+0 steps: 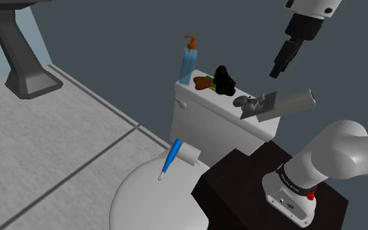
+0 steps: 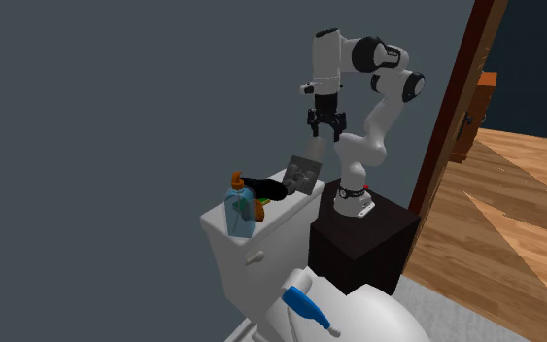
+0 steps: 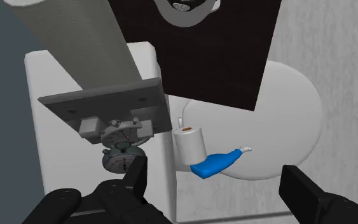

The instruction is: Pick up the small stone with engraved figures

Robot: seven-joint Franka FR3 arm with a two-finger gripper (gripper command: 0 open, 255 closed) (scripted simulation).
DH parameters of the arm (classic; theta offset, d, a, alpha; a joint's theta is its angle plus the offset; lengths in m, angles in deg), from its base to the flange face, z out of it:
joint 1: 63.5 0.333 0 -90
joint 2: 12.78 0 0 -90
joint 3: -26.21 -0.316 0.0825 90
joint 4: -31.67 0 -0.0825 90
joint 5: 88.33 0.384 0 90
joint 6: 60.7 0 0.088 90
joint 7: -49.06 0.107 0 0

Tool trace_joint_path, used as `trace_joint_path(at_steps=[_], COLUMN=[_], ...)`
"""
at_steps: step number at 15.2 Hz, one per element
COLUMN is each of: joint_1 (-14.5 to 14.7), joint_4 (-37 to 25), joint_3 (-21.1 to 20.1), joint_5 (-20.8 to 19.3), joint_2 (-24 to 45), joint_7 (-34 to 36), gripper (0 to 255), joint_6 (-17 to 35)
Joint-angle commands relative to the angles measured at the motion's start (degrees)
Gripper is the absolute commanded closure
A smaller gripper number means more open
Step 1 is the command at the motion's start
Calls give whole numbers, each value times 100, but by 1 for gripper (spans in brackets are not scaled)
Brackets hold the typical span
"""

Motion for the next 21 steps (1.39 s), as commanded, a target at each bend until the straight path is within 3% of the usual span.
trace_joint_path(at_steps=[1,11,21], joint_1=[0,103,73], joint_4=[0,53,-562], joint_3=[0,-61,-231], joint_5=[0,-1033,-2213], joint_2=[0,1623,3559], joint_7=[0,-1176,-1812], gripper=[0,0,0], joint_6=[0,1732,3203])
